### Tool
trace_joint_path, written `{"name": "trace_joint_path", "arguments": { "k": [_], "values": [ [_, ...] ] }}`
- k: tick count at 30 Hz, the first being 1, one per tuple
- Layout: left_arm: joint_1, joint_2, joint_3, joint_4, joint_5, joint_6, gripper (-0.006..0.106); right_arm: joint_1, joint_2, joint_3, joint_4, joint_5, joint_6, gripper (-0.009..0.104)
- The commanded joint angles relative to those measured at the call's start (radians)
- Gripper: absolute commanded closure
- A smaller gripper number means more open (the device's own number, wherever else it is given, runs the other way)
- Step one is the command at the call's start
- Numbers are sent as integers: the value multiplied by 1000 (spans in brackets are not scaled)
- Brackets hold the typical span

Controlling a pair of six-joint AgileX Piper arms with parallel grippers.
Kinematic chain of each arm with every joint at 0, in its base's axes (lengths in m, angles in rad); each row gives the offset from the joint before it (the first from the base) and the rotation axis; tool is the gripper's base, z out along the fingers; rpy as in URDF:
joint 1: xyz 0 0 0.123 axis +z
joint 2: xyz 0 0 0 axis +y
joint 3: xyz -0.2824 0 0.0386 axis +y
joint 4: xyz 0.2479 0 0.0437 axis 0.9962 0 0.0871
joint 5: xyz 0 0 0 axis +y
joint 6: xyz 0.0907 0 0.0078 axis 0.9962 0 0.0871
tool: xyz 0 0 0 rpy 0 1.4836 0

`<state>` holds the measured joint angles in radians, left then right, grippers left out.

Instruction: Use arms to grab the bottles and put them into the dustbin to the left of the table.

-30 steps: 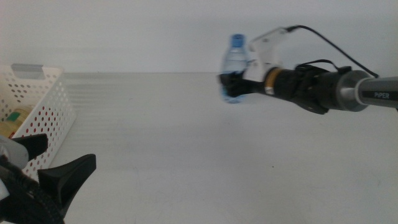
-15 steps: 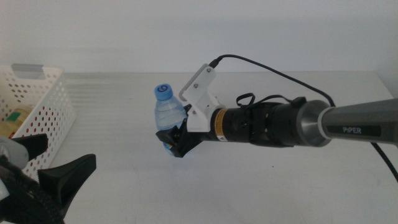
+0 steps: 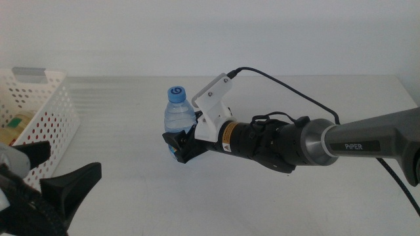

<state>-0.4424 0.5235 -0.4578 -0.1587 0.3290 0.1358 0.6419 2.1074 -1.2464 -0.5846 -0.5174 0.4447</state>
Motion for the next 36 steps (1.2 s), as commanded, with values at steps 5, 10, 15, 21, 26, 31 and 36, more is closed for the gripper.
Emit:
{"name": "trace_joint_path", "arguments": {
  "k": [5,10,15,21,26,31,36],
  "values": [
    [-4,4,-29,-5,-73,-13,15,3,-70,-28,25,-137,-12,95],
    [-4,4,-29,-5,-73,-13,15,4,-39,-28,13,-137,-11,89],
    [-4,4,-29,-5,-73,-13,15,6,-27,-28,8,-137,-9,88],
    [-4,4,-29,-5,-73,-13,15,7,-21,-28,-4,-133,-4,73],
    [-4,4,-29,-5,-73,-13,15,7,-22,-28,-76,-126,14,38],
    [-4,4,-29,-5,-73,-13,15,7,-64,-17,-158,-52,145,13],
    [-4,4,-29,-5,-73,-13,15,2,-190,52,-164,8,145,16]
  ]
}}
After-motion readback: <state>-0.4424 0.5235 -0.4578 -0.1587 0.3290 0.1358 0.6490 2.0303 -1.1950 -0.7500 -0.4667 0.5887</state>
